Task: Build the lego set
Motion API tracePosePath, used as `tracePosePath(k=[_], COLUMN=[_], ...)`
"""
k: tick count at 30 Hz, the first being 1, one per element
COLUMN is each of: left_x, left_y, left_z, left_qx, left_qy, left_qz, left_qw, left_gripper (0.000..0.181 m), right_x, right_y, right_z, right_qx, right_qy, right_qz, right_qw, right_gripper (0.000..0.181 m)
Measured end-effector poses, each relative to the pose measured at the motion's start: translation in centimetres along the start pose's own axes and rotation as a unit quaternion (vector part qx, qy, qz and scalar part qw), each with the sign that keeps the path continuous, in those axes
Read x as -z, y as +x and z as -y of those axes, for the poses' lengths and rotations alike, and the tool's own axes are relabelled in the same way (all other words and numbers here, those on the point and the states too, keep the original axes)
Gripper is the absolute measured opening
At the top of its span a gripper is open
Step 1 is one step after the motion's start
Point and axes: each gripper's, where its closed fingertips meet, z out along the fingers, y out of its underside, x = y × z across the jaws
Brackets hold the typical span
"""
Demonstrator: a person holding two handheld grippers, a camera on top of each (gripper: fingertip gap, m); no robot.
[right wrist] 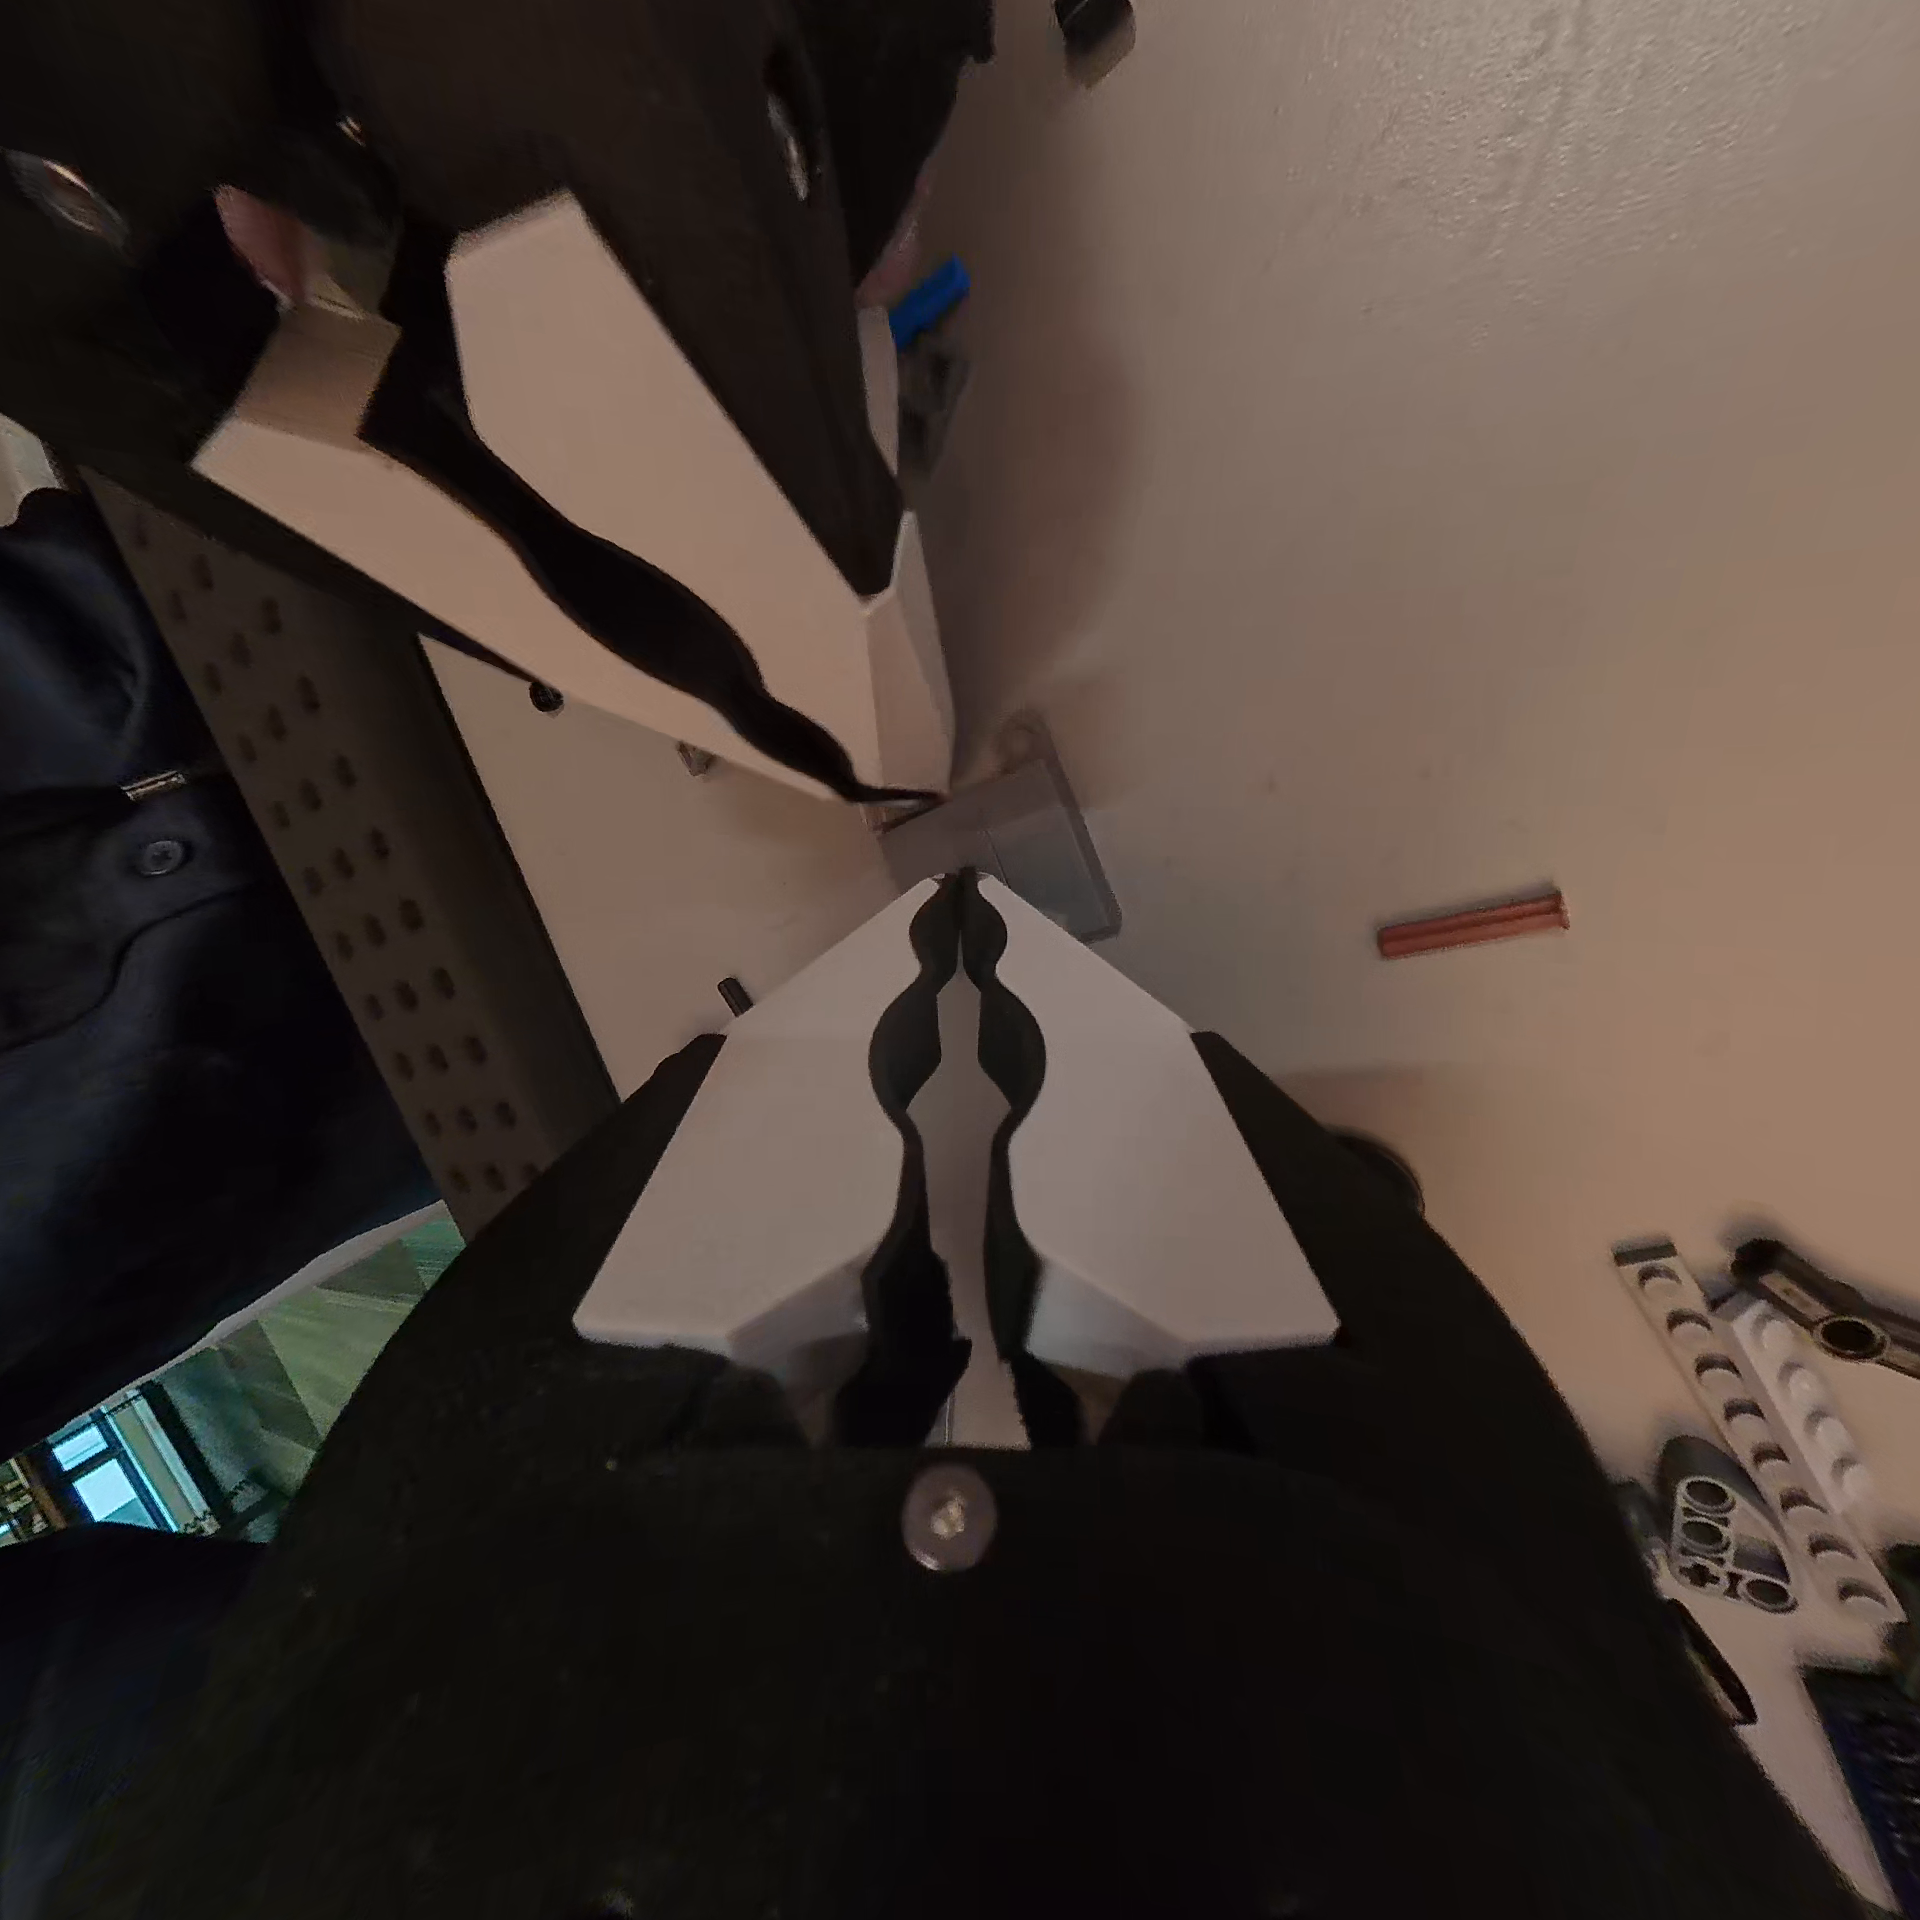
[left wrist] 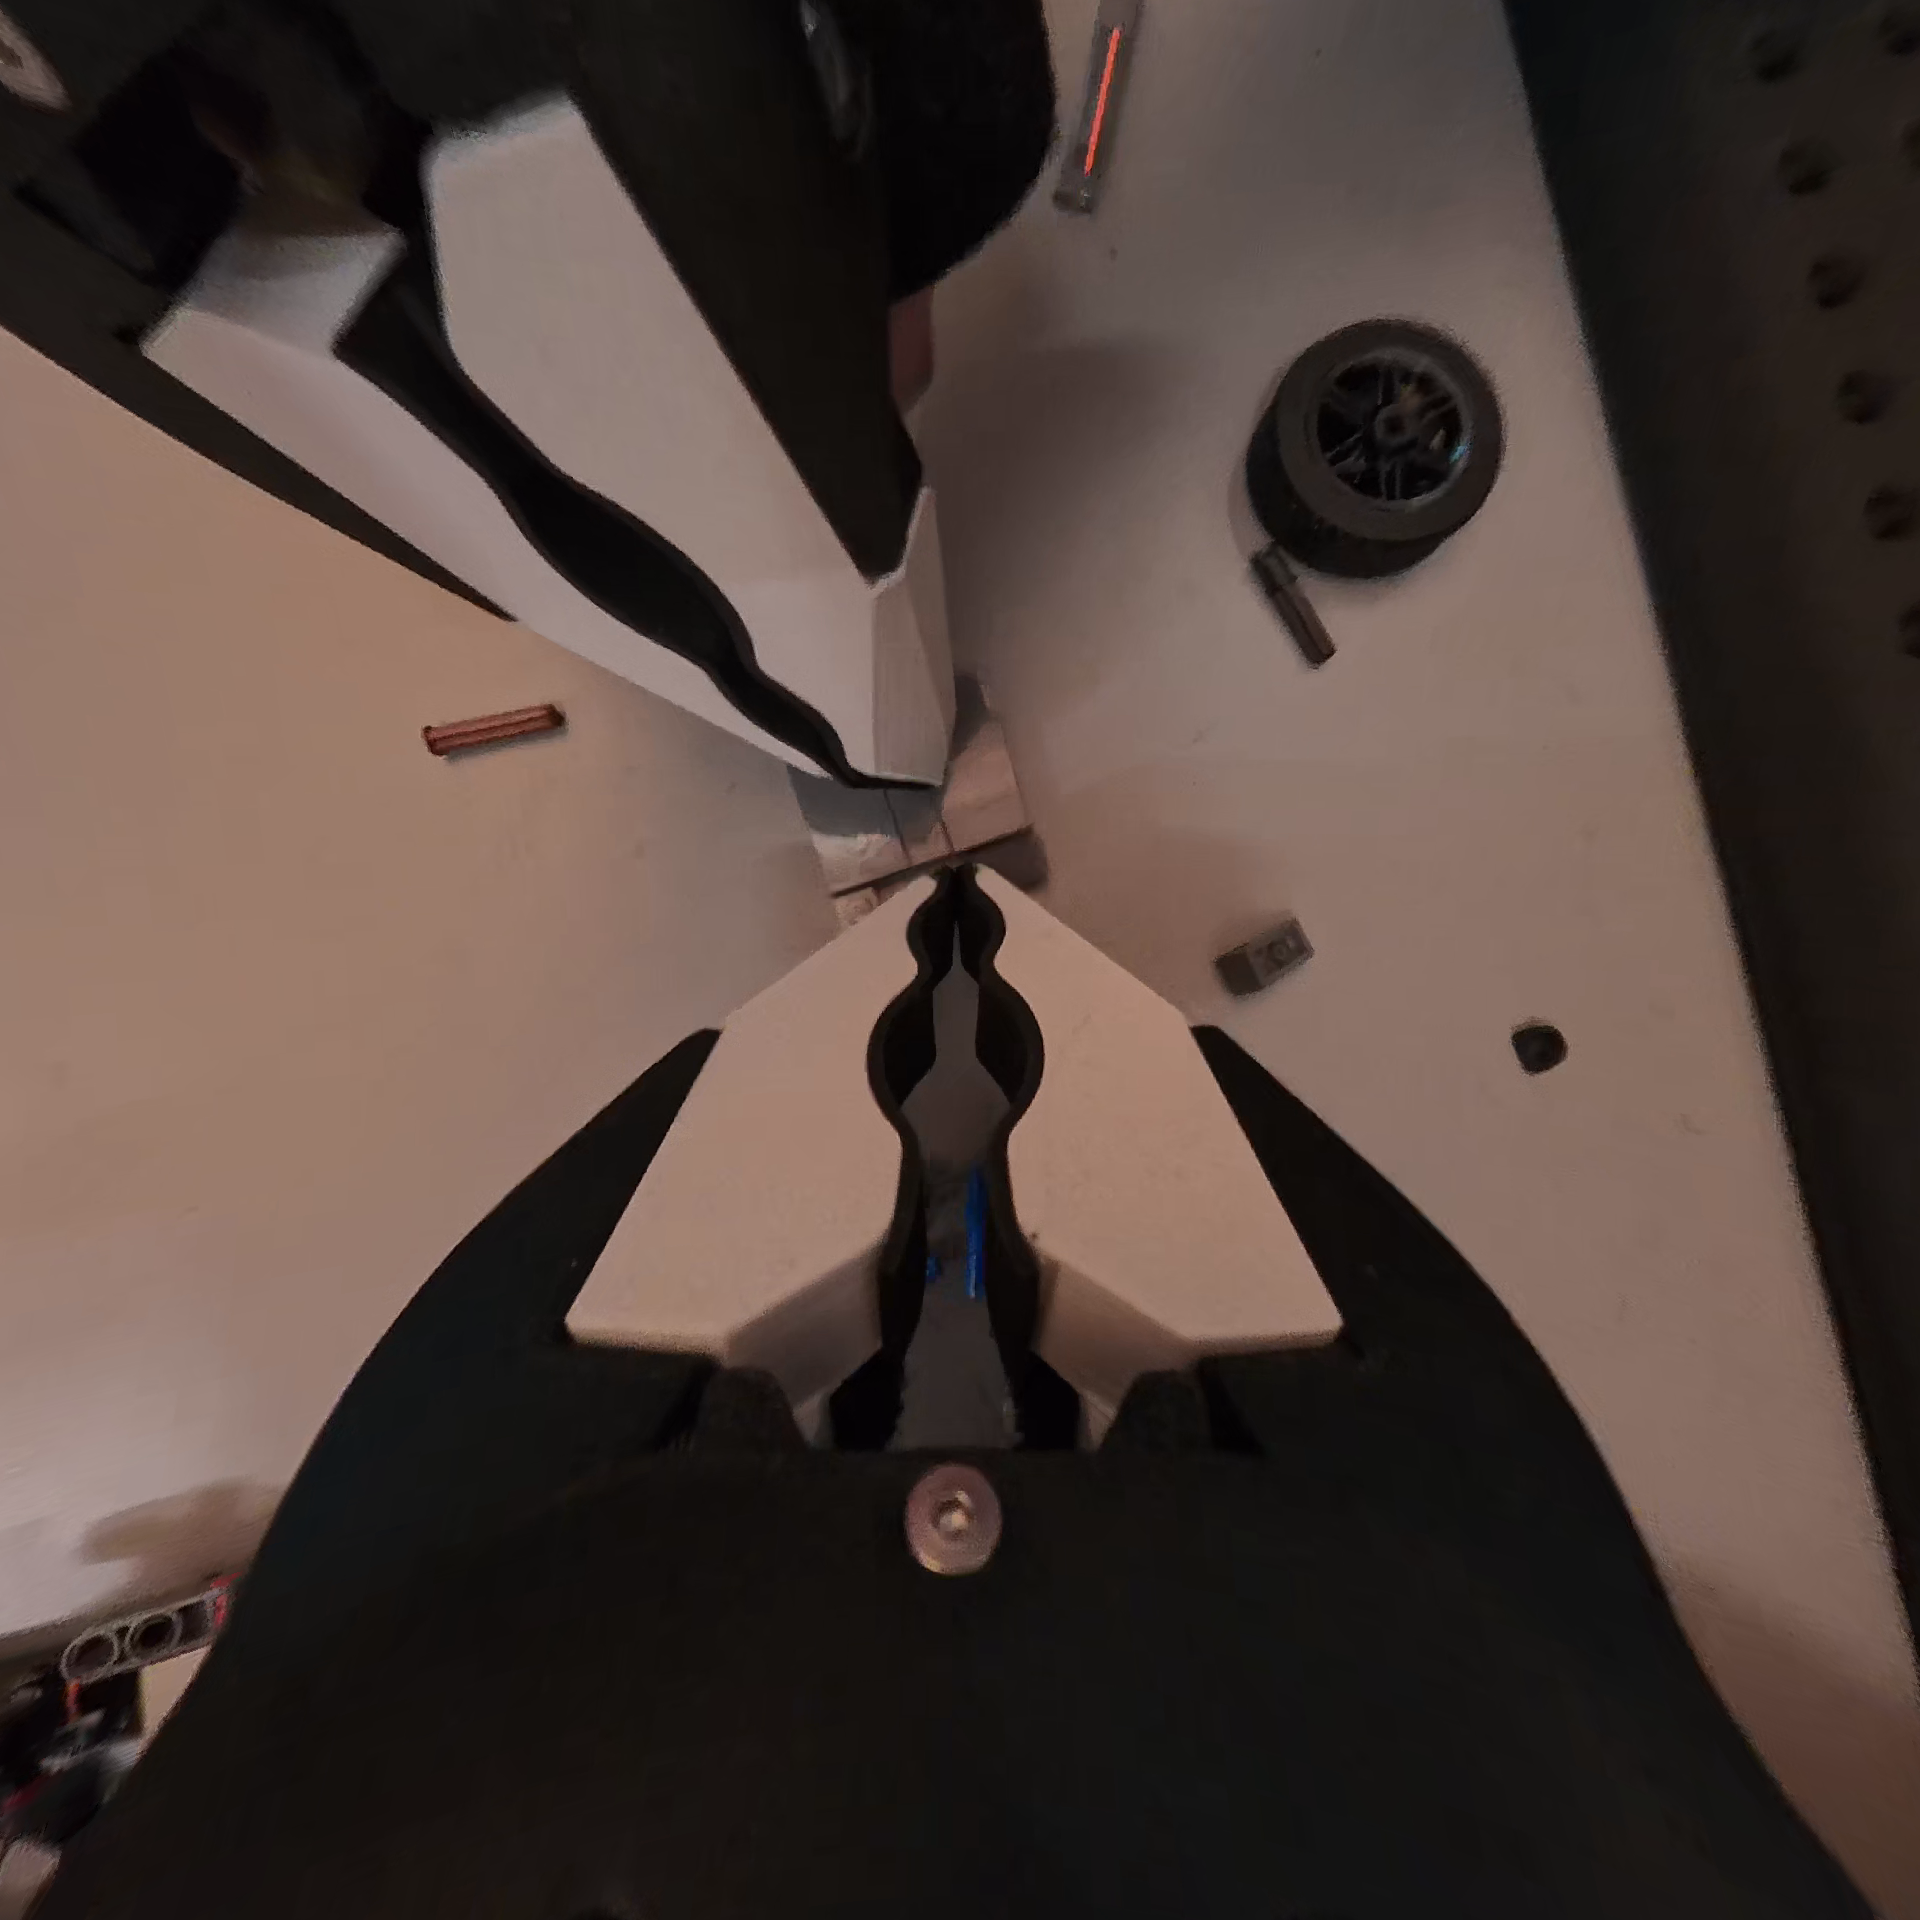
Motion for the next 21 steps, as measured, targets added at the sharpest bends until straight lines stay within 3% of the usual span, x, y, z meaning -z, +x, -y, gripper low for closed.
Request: tracePosePath(k=[8, 13, 21], left_x=[0.0, 0.9, -0.2], left_y=[0.0, 0.8, 1.7], left_z=[0.1, 1.8, 1.5], left_qx=[-0.005, -0.010, -0.023], left_qy=[0.002, 0.042, 0.027], left_qz=[0.003, -0.011, -0.024], left_qw=[1.000, 0.999, 0.999], left_gripper=[0.000, 0.000, 0.000], right_x=[0.0, 0.0, 0.0], right_y=[0.0, 0.0, 0.0], right_z=[0.0, 0.0, 0.0], right_qx=[0.001, -0.001, -0.003], right_qy=[0.002, 0.004, 0.006], right_qz=[0.000, 0.003, 0.007], right_qw=[1.000, 1.000, 1.000], right_gripper=[0.000, 0.000, 0.000])
